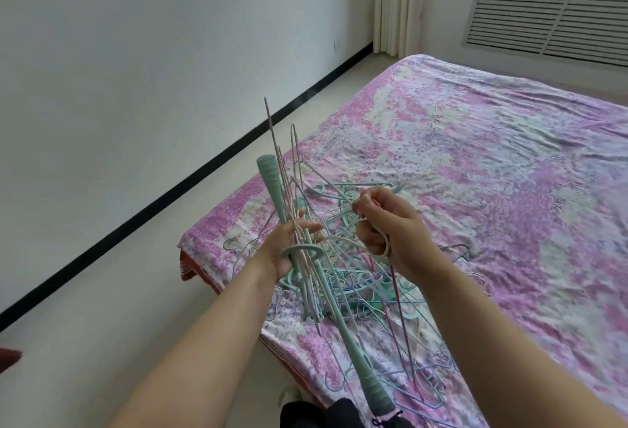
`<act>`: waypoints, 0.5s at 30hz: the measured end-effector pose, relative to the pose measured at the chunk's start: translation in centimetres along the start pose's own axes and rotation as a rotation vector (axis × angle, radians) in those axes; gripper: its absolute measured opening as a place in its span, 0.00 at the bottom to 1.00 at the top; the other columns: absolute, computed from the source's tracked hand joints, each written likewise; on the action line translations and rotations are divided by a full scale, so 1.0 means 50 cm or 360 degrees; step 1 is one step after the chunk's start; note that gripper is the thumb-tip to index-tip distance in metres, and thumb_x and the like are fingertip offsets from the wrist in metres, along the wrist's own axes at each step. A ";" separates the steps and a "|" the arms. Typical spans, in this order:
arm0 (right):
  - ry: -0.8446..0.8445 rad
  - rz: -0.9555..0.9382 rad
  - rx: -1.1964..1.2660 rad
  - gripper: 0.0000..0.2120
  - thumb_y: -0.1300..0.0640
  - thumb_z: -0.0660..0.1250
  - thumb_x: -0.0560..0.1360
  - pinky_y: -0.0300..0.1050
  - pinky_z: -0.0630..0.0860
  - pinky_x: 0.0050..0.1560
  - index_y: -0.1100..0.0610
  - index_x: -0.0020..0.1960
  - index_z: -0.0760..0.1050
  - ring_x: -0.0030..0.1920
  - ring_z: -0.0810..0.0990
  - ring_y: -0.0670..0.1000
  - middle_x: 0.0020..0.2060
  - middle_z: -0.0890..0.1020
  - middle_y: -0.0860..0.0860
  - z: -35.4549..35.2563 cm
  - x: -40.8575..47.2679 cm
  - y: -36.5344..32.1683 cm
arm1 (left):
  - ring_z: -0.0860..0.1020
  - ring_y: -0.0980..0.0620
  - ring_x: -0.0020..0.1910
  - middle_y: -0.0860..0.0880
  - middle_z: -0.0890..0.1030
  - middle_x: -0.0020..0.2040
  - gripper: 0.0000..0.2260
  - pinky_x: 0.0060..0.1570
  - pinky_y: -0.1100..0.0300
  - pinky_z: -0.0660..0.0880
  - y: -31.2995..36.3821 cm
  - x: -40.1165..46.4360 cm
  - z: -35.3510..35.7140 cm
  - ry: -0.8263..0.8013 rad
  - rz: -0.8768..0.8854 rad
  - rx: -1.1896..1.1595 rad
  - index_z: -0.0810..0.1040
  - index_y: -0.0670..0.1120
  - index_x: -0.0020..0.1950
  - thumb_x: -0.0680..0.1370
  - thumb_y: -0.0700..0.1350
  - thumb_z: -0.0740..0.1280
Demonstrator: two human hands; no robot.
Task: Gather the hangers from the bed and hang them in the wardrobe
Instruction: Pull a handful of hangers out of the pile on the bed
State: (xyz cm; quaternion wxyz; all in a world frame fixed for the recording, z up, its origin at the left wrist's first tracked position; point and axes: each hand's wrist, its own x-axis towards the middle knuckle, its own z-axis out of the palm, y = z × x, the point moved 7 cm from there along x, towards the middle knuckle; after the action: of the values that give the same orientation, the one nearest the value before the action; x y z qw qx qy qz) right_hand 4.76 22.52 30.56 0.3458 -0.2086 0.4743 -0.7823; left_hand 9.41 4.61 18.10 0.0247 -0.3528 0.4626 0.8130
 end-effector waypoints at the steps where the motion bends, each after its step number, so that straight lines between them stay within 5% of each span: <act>1: -0.0023 -0.0019 0.0015 0.21 0.46 0.73 0.69 0.33 0.57 0.23 0.58 0.45 0.66 0.24 0.60 0.45 0.36 0.60 0.55 0.009 0.001 0.000 | 0.80 0.44 0.41 0.42 0.82 0.44 0.21 0.34 0.54 0.79 -0.003 0.006 -0.001 0.0013 0.0013 -0.0052 0.68 0.48 0.64 0.73 0.37 0.68; 4: -0.0017 -0.0029 -0.0149 0.14 0.47 0.65 0.74 0.35 0.60 0.24 0.58 0.47 0.70 0.24 0.63 0.47 0.33 0.68 0.56 0.010 -0.004 -0.020 | 0.78 0.48 0.34 0.45 0.77 0.37 0.14 0.31 0.56 0.78 0.010 0.008 0.011 0.0006 0.0085 -0.0043 0.69 0.46 0.57 0.74 0.34 0.65; 7: 0.0176 0.0031 -0.0431 0.25 0.43 0.66 0.72 0.35 0.65 0.24 0.64 0.54 0.68 0.28 0.76 0.47 0.38 0.76 0.58 -0.044 -0.013 -0.052 | 0.78 0.50 0.31 0.44 0.76 0.37 0.08 0.28 0.55 0.79 0.040 0.016 0.000 0.0077 0.0139 0.0029 0.67 0.42 0.55 0.78 0.34 0.62; 10: 0.0482 0.0055 -0.0639 0.10 0.55 0.65 0.78 0.40 0.69 0.26 0.60 0.47 0.67 0.35 0.83 0.50 0.45 0.77 0.58 -0.112 -0.022 -0.059 | 0.79 0.47 0.32 0.37 0.78 0.45 0.10 0.30 0.51 0.81 0.070 0.026 -0.031 0.0223 0.0182 0.0075 0.68 0.42 0.60 0.79 0.34 0.59; 15: 0.0797 0.0174 -0.1142 0.06 0.64 0.65 0.77 0.51 0.81 0.40 0.59 0.54 0.73 0.37 0.83 0.51 0.49 0.82 0.56 -0.179 -0.027 -0.014 | 0.78 0.40 0.49 0.36 0.77 0.59 0.21 0.53 0.38 0.76 0.098 0.050 -0.050 0.0492 0.0327 0.0383 0.65 0.52 0.64 0.75 0.34 0.62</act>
State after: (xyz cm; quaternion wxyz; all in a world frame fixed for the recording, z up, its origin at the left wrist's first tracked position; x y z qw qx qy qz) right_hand -0.42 29.10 27.04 0.1669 -0.0941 0.7954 -0.5750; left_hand 7.10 -0.81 19.41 -0.0877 -0.4187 0.5880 0.6865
